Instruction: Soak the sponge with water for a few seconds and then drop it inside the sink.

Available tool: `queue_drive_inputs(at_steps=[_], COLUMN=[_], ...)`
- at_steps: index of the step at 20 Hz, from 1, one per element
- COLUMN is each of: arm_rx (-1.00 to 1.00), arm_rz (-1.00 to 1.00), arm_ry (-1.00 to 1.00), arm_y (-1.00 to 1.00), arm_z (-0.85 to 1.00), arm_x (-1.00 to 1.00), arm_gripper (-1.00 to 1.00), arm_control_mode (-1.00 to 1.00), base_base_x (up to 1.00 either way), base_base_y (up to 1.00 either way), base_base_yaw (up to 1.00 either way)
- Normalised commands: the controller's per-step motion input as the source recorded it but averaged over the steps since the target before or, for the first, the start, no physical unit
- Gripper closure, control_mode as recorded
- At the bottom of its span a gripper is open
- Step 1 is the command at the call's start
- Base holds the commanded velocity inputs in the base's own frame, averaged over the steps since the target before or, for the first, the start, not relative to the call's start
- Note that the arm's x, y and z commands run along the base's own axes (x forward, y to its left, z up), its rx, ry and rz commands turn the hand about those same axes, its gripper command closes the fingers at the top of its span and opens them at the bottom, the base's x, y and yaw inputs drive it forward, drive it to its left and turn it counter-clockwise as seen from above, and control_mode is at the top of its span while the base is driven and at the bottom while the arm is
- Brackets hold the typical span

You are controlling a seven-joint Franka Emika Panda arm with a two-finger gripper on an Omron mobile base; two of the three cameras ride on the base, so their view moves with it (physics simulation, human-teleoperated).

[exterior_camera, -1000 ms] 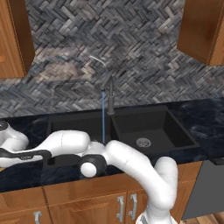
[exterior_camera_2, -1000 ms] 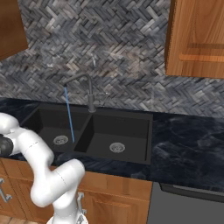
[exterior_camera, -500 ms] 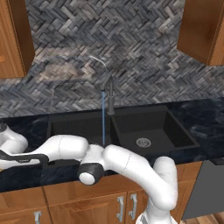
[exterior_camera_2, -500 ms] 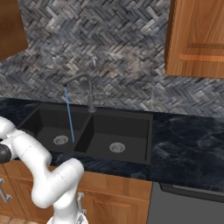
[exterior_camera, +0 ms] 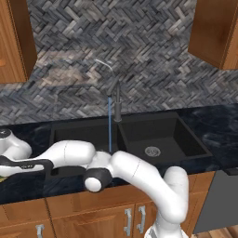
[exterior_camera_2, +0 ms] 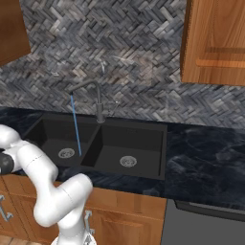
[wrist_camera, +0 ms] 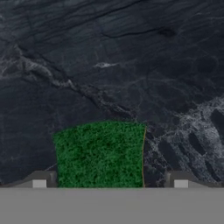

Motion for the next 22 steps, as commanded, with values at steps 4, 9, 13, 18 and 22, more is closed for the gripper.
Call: queue_drive_inputs(at_steps=[4, 9, 13, 18, 22], arm_rx=[0.0, 0.0, -0.04, -0.09, -0.06], arm_rz=[0.0, 0.0, 0.0, 0.0, 0.0], arm_ry=[0.06, 0.0, -0.05, -0.02, 0.0], arm_y=[0.0, 0.0, 0.06, 0.13, 0.01], arm_z=[0.0, -0.01, -0.4, -0.49, -0.46], arm_x=[0.0, 0.0, 0.0, 0.0, 0.0], arm_gripper=[-1.0, -1.0, -1.0, -1.0, -1.0], arm_control_mode=[-1.0, -1.0, -1.0, -1.0, -1.0], base_base_x=[0.0, 0.0, 0.0, 0.0, 0.0], base_base_y=[0.0, 0.0, 0.0, 0.0, 0.0], base_base_yaw=[0.0, 0.0, 0.0, 0.0, 0.0])
